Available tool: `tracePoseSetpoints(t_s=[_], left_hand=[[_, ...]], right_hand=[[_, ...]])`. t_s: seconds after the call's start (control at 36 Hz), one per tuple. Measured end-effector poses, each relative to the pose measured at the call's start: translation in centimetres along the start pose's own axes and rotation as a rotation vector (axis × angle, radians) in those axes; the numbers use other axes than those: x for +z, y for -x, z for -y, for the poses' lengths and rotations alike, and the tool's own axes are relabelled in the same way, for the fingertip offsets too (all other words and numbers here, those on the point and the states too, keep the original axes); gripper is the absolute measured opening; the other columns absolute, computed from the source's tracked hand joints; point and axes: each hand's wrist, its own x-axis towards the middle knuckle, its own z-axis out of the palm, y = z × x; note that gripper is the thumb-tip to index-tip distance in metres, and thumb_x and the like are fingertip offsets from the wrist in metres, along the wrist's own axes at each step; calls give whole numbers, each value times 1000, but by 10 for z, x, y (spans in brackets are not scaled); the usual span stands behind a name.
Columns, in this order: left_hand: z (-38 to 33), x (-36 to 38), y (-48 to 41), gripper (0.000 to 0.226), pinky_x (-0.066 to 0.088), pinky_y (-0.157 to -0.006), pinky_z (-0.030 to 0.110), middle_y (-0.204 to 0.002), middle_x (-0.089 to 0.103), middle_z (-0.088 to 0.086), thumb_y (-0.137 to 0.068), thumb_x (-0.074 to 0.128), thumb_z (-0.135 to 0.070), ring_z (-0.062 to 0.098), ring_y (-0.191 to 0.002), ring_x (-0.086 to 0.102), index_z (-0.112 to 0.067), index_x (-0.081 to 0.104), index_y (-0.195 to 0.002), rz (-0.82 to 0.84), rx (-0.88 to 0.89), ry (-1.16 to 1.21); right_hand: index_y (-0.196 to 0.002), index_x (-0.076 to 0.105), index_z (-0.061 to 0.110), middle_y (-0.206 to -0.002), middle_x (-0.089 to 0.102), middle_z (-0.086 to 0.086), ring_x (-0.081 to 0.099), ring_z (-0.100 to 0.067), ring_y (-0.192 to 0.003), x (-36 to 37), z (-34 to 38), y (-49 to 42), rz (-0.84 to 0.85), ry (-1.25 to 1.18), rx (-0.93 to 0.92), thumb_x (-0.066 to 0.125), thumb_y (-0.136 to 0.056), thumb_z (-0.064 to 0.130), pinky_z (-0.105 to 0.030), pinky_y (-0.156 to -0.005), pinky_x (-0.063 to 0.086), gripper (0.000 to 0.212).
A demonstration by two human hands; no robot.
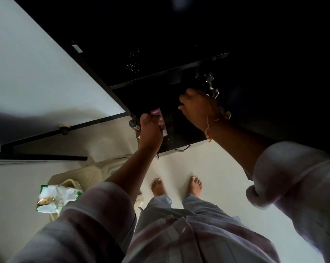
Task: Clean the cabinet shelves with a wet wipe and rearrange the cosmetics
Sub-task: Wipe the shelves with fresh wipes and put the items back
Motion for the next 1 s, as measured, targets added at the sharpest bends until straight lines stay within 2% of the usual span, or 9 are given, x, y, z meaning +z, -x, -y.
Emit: tracePoseSetpoints(t_s=[0.06, 0.22, 0.33, 0.47, 0.61, 0.69, 0.83, 0.92, 1.0], left_hand=[[10, -5, 0, 25, 40, -76, 13, -118, 56, 10, -94, 48, -3, 21, -107, 55, -9, 65, -111, 7, -18, -9], [35, -12, 3, 22, 38, -77, 20, -115, 58, 14, -86, 58, 1, 28, -107, 51, -4, 67, -105, 46, -22, -48], [43, -9, 5, 25, 46, -87, 31, -118, 57, 15, -88, 60, -4, 28, -110, 51, -6, 66, -112, 68, -11, -75], [44, -5, 6, 24, 43, -90, 32, -116, 57, 14, -87, 59, -3, 30, -111, 51, -6, 67, -110, 85, -1, -42], [47, -2, 0, 34, 42, -91, 30, -122, 56, 14, -87, 63, -5, 30, -113, 49, -9, 64, -121, 121, 27, -58], [47, 0, -4, 39, 37, -84, 22, -123, 56, 15, -86, 65, -4, 30, -112, 50, -8, 62, -124, 119, 55, -88], [46, 4, -12, 35, 41, -80, 21, -120, 57, 15, -86, 62, -1, 28, -107, 55, -8, 64, -121, 158, 56, -123], [49, 8, -17, 27, 36, -60, 3, -112, 60, 10, -89, 56, -1, 20, -93, 60, -6, 64, -115, 179, 7, -121], [52, 11, -21, 26, 35, -53, 5, -109, 63, 8, -91, 56, -3, 16, -83, 60, -7, 62, -116, 201, -15, -120]], right_hand=[[-107, 61, 17, -114, 58, -8, 60, -31, -101, 14, 12, 2, 62, -101, 56, 50, -96, 31, -44, -87, 50, 21], [-99, 68, 12, -104, 68, -14, 63, -35, -101, 66, 32, 4, 184, -260, 147, 59, -92, 30, -35, -84, 49, 21], [-107, 66, 15, -108, 68, -12, 64, -35, -103, 87, 42, 5, 258, -386, 187, 63, -90, 34, -41, -86, 54, 25], [-123, 58, 26, -126, 57, -9, 59, -34, -112, 103, 55, 1, 243, -458, 178, 65, -88, 34, -45, -90, 54, 36], [-128, 55, 29, -132, 49, -6, 58, -32, -113, 120, 62, -2, 251, -429, 249, 63, -90, 35, -38, -90, 52, 39], [-129, 53, 26, -127, 54, -5, 59, -32, -111, 125, 65, -3, 277, -463, 329, 56, -93, 44, -39, -87, 52, 40], [-124, 53, 22, -123, 61, -8, 62, -34, -111, 127, 73, -6, 238, -458, 344, 62, -92, 31, -47, -85, 56, 35], [-127, 47, 16, -118, 65, -12, 63, -36, -109, 131, 77, -10, 250, -533, 439, 64, -91, 25, -49, -86, 56, 41], [-130, 42, 13, -115, 65, -17, 64, -39, -104, 135, 79, -12, 249, -593, 527, 65, -90, 29, -48, -83, 57, 49]])
